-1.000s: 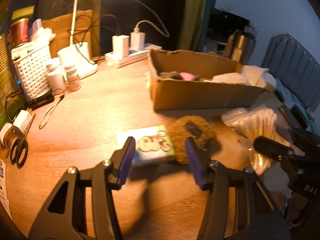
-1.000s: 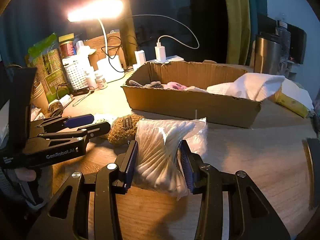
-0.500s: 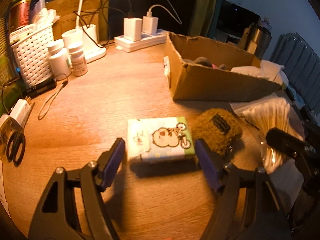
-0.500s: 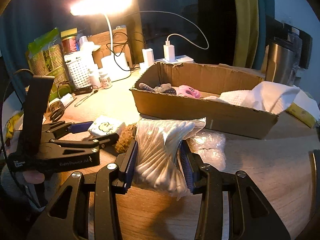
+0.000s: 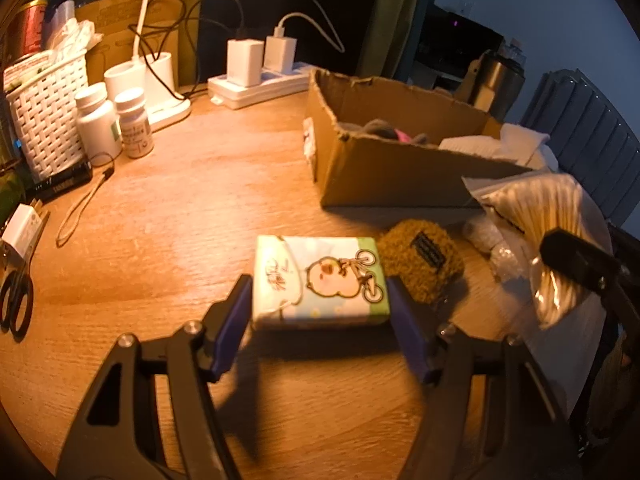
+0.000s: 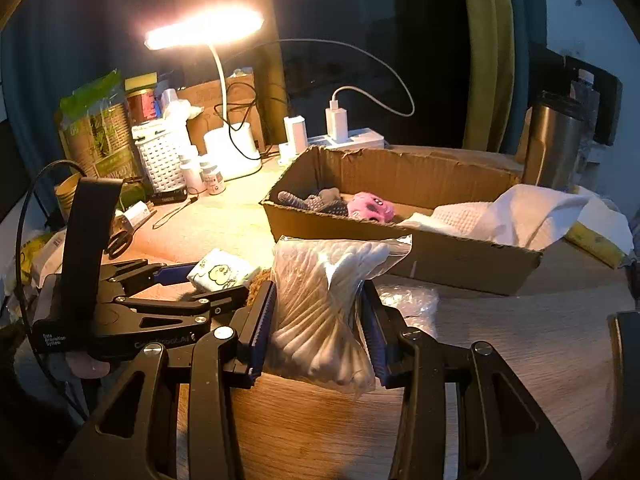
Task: Organize soft objects
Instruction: 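Grasp the printed tissue pack with the left gripper while the right lifts the swab bag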
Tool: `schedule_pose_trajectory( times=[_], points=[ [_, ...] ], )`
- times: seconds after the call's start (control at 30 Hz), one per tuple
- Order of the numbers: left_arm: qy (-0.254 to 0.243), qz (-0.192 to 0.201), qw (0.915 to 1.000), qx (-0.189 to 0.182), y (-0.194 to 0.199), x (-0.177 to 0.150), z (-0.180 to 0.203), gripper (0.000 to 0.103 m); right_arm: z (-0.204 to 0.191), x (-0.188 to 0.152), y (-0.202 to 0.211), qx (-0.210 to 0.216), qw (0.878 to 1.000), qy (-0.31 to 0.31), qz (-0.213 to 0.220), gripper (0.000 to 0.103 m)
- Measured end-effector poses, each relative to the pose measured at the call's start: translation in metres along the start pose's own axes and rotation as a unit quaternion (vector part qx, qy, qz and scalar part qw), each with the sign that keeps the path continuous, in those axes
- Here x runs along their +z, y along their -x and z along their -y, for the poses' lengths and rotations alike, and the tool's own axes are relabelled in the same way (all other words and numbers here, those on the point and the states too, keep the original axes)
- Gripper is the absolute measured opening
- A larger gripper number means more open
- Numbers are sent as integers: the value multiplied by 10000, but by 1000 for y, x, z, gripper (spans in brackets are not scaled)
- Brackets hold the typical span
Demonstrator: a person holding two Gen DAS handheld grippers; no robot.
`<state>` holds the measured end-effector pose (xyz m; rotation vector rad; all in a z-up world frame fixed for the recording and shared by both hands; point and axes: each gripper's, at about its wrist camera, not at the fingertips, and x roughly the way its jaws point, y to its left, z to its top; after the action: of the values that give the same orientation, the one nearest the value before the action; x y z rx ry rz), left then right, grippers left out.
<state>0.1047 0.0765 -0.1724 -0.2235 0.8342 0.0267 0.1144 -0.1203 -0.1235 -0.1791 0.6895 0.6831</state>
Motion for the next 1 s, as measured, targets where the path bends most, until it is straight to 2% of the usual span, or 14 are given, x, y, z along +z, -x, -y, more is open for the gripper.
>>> schedule_pose_trajectory(
  times=[0.47,1.0],
  points=[
    [-22,588,9982,-100,43,23,19,67,25,12,25,-74,9995,-116,298,44],
    [-408,791,9956,-308,51,50,75,67,73,22,43,-164,9978,-323,554,44]
  ],
)
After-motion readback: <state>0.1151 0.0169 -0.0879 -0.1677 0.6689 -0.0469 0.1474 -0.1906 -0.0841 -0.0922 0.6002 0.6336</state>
